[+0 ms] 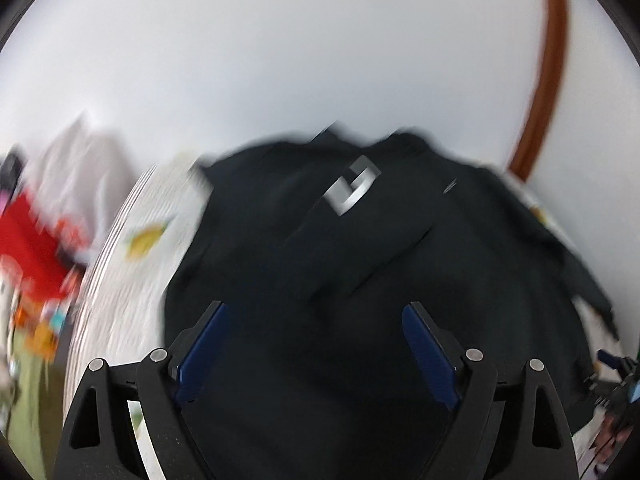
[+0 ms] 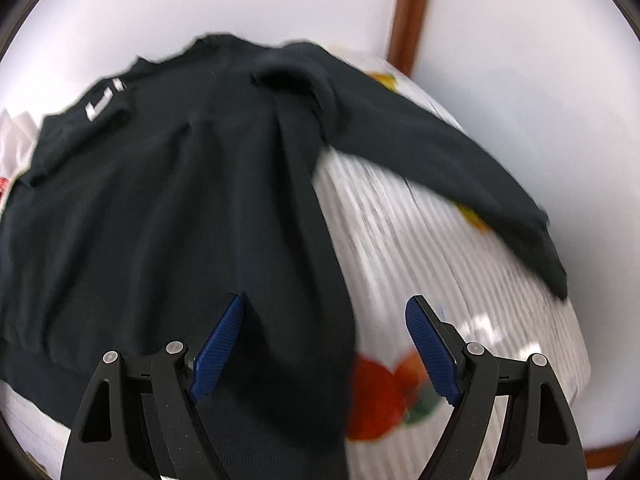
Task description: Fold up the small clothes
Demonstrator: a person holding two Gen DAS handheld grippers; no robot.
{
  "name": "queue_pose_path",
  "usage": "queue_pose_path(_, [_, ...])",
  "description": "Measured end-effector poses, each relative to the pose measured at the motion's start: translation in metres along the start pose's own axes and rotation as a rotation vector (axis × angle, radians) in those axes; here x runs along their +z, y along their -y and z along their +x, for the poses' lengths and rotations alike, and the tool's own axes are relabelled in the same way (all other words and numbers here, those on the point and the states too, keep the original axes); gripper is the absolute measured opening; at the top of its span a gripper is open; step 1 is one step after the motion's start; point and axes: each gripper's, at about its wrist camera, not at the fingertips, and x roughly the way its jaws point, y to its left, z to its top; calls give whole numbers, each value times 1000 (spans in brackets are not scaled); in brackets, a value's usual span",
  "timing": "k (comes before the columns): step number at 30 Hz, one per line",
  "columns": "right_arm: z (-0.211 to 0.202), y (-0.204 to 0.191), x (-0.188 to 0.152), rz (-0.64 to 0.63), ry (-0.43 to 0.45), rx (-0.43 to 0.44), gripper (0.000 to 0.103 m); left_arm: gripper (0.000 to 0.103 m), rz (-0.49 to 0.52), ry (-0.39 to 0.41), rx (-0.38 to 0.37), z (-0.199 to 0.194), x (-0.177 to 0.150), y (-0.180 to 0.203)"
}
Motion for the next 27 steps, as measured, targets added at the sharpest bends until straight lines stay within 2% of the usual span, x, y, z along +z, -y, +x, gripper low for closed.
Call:
queue_pose_path(5, [-9, 12, -28, 83, 39, 61, 78, 85, -65, -105, 63, -4, -65, -51])
queue_pose_path(7, [-13, 15, -33, 103, 51, 75, 74, 84, -111, -126, 31, -8, -92, -64])
queue_pose_path(9, [-16, 17, -36, 108, 52, 89, 72, 81, -115, -125, -7, -14, -110, -63])
queue_pose_path(13, [-15, 14, -38, 93, 45, 95, 69, 77, -107, -111, -30, -19, -131, -56])
queue_pose_path(14, [-15, 13, -37, 92, 43, 99, 67, 72, -105, -102, -28, -20, -134, -55])
queue_pose_path(15, [-15, 12, -37, 91, 41, 111, 60, 63, -106, -97, -28, -22, -136, -54])
queue_pose_path(16, [-15, 12, -35, 90, 40, 124, 52, 57, -108, -94, -28, -23, -137, -52])
queue_pose_path(17, [-16, 11, -35, 87, 40, 133, 47, 45, -108, -89, -19, -24, -137, -52])
queue_pose_path(18, [-16, 8, -34, 80, 40, 164, 32, 28, -103, -86, -1, -24, -136, -50])
queue_pose_path(20, [-20, 4, -35, 61, 50, 160, 27, 10, -89, -84, 30, -22, -136, -49])
queue_pose_path(22, [-27, -2, -38, 21, 74, 127, 11, 9, -119, -91, 2, -24, -137, -56])
queue_pose_path(27, [-40, -5, -50, -24, 68, 136, 11, 8, -107, -97, -17, -43, -150, -65])
